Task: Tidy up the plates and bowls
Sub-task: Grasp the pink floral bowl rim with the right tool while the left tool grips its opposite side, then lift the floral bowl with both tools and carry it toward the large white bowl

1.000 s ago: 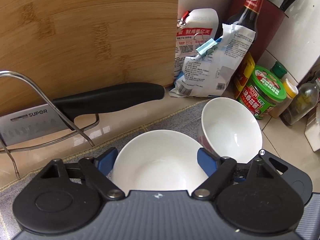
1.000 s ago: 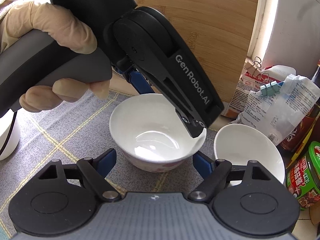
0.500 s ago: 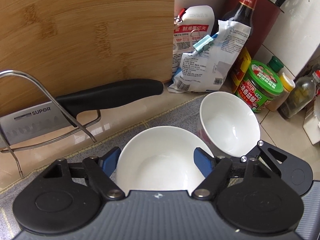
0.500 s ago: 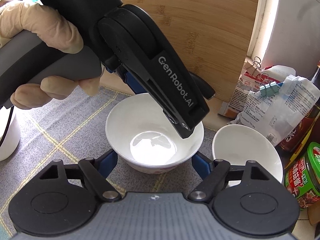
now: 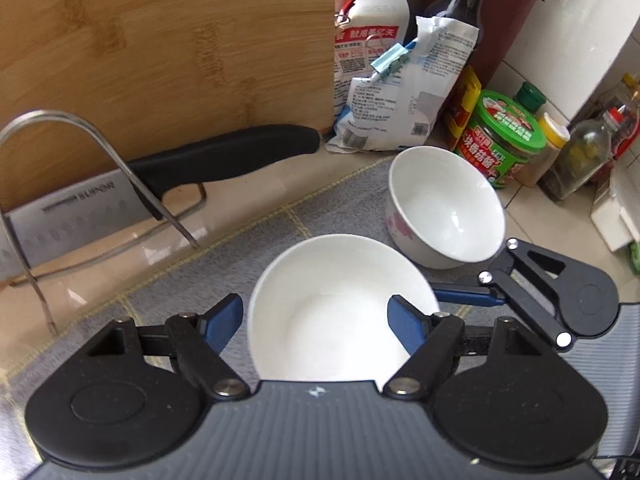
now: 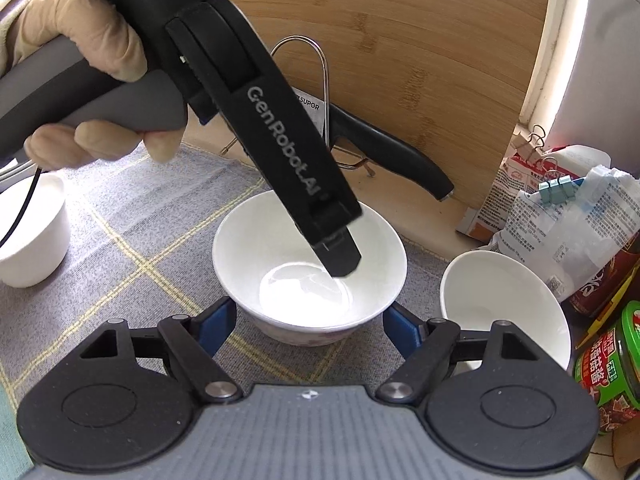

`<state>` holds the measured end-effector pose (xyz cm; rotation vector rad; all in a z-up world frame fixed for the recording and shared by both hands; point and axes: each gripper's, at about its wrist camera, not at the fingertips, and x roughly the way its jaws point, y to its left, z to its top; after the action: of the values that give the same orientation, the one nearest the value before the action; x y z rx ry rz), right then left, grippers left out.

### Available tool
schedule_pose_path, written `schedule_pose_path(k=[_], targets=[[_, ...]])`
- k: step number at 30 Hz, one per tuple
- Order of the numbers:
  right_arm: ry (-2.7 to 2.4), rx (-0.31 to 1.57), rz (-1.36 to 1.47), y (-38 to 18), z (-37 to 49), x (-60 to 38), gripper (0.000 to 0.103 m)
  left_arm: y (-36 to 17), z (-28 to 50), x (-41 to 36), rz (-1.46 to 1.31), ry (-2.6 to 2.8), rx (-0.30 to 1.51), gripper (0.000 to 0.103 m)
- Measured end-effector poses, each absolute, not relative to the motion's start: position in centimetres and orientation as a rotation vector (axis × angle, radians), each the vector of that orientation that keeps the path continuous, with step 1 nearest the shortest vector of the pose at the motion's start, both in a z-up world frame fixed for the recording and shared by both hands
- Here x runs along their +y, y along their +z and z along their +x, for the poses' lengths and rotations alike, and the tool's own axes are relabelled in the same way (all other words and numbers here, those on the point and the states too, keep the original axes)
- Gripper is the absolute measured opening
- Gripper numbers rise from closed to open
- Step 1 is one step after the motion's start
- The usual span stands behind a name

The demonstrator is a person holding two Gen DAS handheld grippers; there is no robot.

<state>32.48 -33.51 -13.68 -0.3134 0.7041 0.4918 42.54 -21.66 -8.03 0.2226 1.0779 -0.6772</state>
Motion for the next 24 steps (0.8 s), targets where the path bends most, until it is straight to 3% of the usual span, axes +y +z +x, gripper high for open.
schedule_pose_path(k=[6,18,21,24], targets=[[0.490,0.703,-0.317,-13.7,32.4,-33.5,0.085,-7.9,43.3,-21.4,0.237,-0.685,1.092,0.085],[0.490,0.701,-0.310,-13.9,32.7,-33.7,0.085,-8.7,43.8,-21.9,0.279,-0.727,1.140,0.084],[0.492,0.698,-0.310,-13.9,32.7,-33.7,0.085,-8.7,43.8,-22.1,0.280,-0.737,1.150,0.082],[0.492,0.696,-0.304,-13.9,32.7,-33.7,0.085,-8.9,43.8,-22.3,0.270,-0.751,1.164,0.068]])
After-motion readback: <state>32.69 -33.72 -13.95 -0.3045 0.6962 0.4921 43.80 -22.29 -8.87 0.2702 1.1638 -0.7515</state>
